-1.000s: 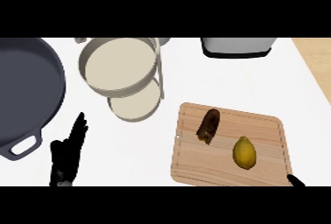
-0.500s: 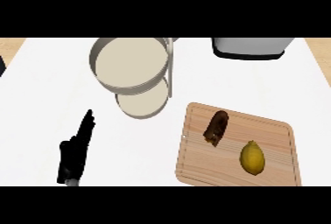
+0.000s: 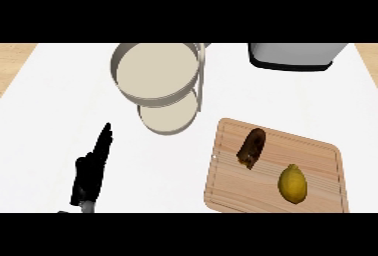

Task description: Pick the lemon from the cutting board and place it in the tiered basket

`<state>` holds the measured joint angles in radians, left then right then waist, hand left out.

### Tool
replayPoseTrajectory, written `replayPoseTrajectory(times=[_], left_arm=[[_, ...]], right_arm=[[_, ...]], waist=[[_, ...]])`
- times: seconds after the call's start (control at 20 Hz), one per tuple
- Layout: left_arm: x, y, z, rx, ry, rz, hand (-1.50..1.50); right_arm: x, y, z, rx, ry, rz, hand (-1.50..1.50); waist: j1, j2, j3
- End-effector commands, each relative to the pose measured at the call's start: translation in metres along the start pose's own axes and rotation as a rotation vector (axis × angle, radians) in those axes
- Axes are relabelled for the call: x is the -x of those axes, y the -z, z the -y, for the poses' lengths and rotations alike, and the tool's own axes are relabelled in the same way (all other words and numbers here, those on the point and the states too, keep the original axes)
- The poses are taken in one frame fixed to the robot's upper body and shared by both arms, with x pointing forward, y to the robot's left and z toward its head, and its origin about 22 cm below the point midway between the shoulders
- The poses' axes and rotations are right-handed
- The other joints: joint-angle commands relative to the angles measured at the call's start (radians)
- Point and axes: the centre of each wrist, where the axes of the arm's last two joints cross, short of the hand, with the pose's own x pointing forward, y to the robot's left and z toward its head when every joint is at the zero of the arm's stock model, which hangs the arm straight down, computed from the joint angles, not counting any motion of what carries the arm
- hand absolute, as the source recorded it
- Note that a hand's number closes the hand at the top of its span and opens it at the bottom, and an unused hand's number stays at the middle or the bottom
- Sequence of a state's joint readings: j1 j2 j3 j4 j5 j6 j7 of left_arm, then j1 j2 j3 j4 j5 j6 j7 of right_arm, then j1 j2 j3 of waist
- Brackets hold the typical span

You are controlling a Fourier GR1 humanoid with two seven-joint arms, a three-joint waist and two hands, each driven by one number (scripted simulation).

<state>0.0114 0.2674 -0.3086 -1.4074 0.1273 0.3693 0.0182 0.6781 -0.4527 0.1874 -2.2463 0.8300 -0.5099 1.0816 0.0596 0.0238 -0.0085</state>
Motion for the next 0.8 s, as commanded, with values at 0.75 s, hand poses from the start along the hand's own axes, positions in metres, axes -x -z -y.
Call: replayPoseTrajectory(times=[0.75], left_arm=[[0.003, 0.002, -0.015, -0.003, -0.012, -0.034, 0.00]], right_arm=[[-0.108, -0.016, -0.079, -0.123, -0.239, -0.172, -1.50]], waist=[[-0.028, -0.017, 0.006]])
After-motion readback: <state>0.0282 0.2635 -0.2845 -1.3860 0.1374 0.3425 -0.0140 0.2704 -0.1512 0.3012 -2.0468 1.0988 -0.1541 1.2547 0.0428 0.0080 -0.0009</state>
